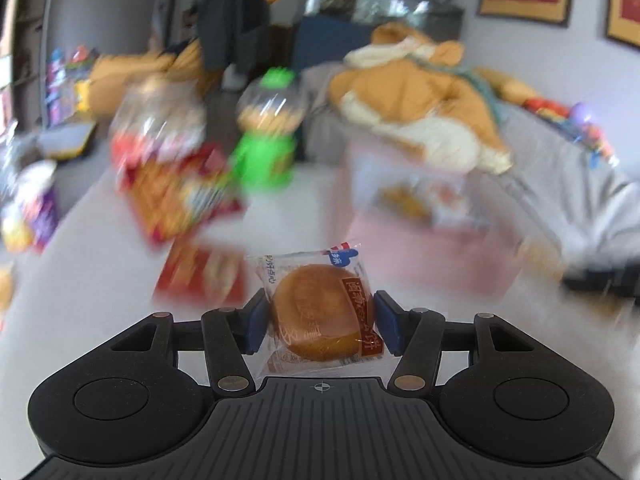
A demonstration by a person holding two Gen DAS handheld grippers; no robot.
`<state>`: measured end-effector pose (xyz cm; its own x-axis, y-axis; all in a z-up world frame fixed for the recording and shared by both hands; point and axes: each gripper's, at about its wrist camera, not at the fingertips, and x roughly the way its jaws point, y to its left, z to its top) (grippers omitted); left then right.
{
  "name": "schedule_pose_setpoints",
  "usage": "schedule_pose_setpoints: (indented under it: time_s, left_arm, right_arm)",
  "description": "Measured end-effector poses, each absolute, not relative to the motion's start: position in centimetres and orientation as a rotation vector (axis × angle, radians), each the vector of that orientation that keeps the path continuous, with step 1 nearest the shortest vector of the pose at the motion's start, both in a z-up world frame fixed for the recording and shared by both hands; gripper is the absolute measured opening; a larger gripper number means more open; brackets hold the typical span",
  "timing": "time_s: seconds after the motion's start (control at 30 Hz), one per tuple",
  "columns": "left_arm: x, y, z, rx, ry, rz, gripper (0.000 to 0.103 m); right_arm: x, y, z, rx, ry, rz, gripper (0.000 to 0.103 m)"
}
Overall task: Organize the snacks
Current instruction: 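Carry both packets into the pink box and open both grippers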
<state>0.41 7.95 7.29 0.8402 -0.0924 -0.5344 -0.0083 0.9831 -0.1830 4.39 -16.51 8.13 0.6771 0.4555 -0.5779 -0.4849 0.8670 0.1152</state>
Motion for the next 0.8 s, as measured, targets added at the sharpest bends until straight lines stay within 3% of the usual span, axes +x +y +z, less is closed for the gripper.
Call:
schedule_pose_setpoints:
  time_s: [0.13,0.3,0.57,0.8]
  left_arm:
    - [6.0,6.0,12.4,-0.203,0.502,-0.134,0.062]
    - [14.1,4.7,11.6,-0.303,0.616,-0.210,0.059]
    - [9.0,8.6,11.6,-0.238,0.479,-0.108,0.059]
    - [5.3,15.8,10.2,-0.282,0.512,0.043,0.059]
  right_arm:
    - [4.6,-17.6,8.3,-0.023,0.621,0.518,0.029]
    - [5.4,-18.1,7.8,0.005,0.627,0.503,0.029]
    - [7.1,-18.3,7.0,0.025,0.658,0.495,0.029]
    - [12.6,-14.7,13.9,0.031,0.534,0.499,0.030]
